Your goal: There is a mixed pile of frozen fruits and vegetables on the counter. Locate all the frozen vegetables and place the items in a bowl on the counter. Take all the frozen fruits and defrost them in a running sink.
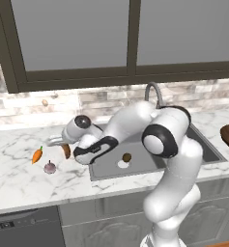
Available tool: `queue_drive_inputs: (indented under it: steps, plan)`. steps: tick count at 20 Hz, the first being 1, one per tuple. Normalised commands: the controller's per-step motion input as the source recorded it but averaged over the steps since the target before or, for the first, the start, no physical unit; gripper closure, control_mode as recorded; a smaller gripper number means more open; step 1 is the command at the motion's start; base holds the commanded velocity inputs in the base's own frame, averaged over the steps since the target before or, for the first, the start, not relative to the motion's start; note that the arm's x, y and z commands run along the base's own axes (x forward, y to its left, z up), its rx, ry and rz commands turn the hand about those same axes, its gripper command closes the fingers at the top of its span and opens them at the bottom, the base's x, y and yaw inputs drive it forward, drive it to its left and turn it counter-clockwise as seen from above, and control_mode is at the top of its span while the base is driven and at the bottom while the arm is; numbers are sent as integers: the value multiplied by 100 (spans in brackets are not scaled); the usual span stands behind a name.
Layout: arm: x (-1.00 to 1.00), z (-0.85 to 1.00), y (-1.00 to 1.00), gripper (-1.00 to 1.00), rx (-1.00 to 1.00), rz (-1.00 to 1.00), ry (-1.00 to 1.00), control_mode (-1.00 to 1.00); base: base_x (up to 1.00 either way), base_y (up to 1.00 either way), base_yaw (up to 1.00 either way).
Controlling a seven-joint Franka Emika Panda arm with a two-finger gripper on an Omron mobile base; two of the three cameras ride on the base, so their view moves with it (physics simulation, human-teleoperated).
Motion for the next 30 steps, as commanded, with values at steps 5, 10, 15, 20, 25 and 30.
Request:
queue_drive_inputs:
  steps: [5, 10, 15, 20, 25, 30]
  plan:
    - [-39, 37, -36, 100, 0, 1, -16, -100, 0, 0, 0]
    - [-39, 43, -44, 100, 0, 1, -16, -100, 0, 0, 0]
    - [-11, 66, -37, 100, 0, 0, -8, -100, 0, 0, 0]
    - [0, 94, -39, 100, 2, 0, 1, -100, 0, 0, 0]
    - [0, 100, -42, 100, 3, -7, 18, -100, 0, 0, 0]
    - [0, 100, -49, 100, 0, -12, 40, -100, 0, 0, 0]
